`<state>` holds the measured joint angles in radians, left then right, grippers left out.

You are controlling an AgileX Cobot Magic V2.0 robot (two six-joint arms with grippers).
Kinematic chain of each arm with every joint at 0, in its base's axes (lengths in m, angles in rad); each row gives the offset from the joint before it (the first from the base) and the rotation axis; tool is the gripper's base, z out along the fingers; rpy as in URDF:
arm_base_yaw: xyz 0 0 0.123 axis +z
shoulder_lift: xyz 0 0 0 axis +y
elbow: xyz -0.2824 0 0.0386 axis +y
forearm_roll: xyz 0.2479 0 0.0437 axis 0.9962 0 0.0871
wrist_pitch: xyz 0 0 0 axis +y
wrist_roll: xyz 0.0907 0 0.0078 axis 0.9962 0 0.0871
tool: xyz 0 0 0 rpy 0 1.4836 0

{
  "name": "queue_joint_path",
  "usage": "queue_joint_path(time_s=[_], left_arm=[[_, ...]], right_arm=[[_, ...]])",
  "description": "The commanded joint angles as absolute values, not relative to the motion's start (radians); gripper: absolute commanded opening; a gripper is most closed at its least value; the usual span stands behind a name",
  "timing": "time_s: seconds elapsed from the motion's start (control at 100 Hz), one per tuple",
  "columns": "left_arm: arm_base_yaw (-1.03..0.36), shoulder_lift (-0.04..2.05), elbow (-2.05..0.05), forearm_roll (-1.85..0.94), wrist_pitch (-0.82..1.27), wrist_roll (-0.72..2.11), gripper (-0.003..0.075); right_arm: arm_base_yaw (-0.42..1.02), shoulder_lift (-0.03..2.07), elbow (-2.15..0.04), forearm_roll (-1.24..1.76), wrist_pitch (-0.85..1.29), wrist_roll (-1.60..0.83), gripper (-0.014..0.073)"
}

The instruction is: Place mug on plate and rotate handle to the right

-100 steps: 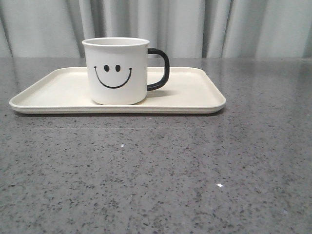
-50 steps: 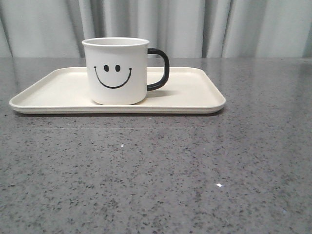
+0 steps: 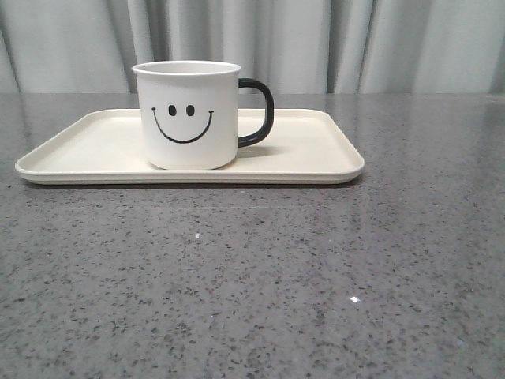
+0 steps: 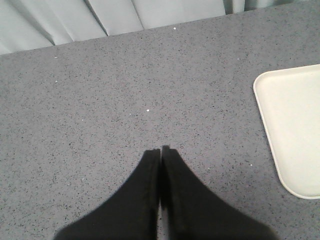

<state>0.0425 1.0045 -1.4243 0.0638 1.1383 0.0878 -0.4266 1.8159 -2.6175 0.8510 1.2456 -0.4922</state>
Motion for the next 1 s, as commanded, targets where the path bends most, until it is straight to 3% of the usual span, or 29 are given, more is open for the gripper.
queue_joint_path(time_s=[0.0, 0.49, 0.99], left_arm=[[0.044, 0.995, -1.446, 0.062, 1.064, 0.078, -0.002], [0.044, 0.995, -1.446, 0.062, 1.064, 0.078, -0.002], [0.044, 0.995, -1.446, 0.062, 1.075, 0.078, -0.002]], right_arm=[[-0.444, 1.769, -2.629, 0.898, 1.13, -0.505, -0.0057], [-0.457, 1.711, -2.625, 0.898, 1.029, -0.509, -0.0057], [-0.457, 1.707, -2.346, 1.016, 1.052, -0.649, -0.0057]])
